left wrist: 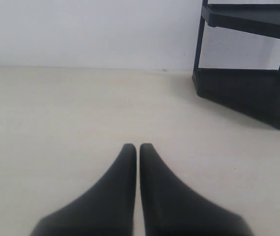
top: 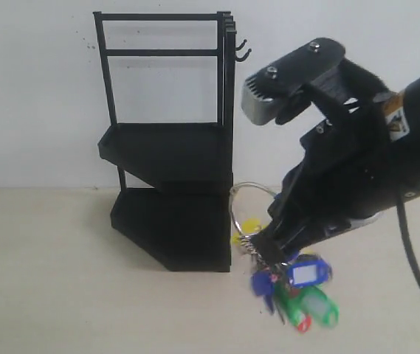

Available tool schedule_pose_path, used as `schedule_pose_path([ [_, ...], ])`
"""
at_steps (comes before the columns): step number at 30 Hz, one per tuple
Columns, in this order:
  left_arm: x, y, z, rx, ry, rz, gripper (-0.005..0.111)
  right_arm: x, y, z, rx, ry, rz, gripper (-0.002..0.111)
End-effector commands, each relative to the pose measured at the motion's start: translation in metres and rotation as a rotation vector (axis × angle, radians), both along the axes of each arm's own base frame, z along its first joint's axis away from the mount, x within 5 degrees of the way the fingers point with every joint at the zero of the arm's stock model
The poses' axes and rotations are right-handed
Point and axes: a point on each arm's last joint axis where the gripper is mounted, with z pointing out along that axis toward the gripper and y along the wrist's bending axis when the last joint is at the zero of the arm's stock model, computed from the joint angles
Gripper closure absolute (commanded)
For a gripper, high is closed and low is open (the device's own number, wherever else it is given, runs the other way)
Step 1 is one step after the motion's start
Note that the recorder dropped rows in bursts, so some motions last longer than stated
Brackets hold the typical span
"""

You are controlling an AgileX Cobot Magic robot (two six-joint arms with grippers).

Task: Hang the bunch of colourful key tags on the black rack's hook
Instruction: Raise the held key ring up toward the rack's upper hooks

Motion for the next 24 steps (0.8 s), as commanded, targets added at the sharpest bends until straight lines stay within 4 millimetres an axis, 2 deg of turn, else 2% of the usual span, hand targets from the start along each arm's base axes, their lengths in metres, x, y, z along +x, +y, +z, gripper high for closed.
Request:
schedule_pose_path([
  [1, 0.000, 0.000, 0.001, -0.003, -0.001, 0.002, 0.102, 0.005, -0.002, 0.013, 0.098, -0.066, -0.074, 0.108],
  [3, 0.000, 0.000, 0.001, -0.003, -0.001, 0.002, 0.102, -0.007, 0.006, 0.009, -0.002, -0.070, 0.112, 0.108],
  [4, 0.000, 0.000, 0.001, -0.003, -0.001, 0.002, 0.102, -0.006, 0.004, 0.011, 0.006, -0.082, 0.085, 0.108],
  [6, 0.000, 0.000, 0.001, -0.003, -0.001, 0.002, 0.102, 0.005, -0.004, 0.015, 0.087, -0.104, -0.111, 0.108],
  [7, 0.000, 0.000, 0.001, -0.003, -0.001, 0.002, 0.102, 0.006, -0.005, 0.016, 0.102, -0.106, -0.144, 0.108],
  [8, 0.000, 0.000, 0.001, -0.003, -0.001, 0.002, 0.102, 0.003, 0.000, 0.015, 0.088, -0.101, -0.096, 0.108],
  [10, 0.000, 0.000, 0.001, -0.003, -0.001, 0.002, 0.102, -0.009, 0.008, 0.011, -0.051, -0.130, 0.110, 0.108],
  [11, 0.000, 0.000, 0.001, -0.003, -0.001, 0.002, 0.102, -0.009, 0.007, 0.012, -0.051, -0.136, 0.094, 0.108],
  [14, 0.000, 0.000, 0.001, -0.003, -0.001, 0.002, 0.102, 0.002, -0.003, 0.020, 0.077, -0.161, -0.131, 0.108],
  [17, 0.000, 0.000, 0.001, -0.003, -0.001, 0.002, 0.102, -0.009, 0.007, 0.016, -0.038, -0.170, 0.077, 0.108],
  [18, 0.000, 0.000, 0.001, -0.003, -0.001, 0.002, 0.102, -0.010, 0.007, 0.016, -0.048, -0.175, 0.085, 0.108],
  [21, 0.000, 0.000, 0.001, -0.003, -0.001, 0.002, 0.102, 0.002, -0.002, 0.021, 0.087, -0.168, -0.132, 0.108],
  [24, 0.000, 0.000, 0.001, -0.003, -0.001, 0.002, 0.102, -0.009, 0.008, 0.016, -0.028, -0.168, 0.075, 0.108],
])
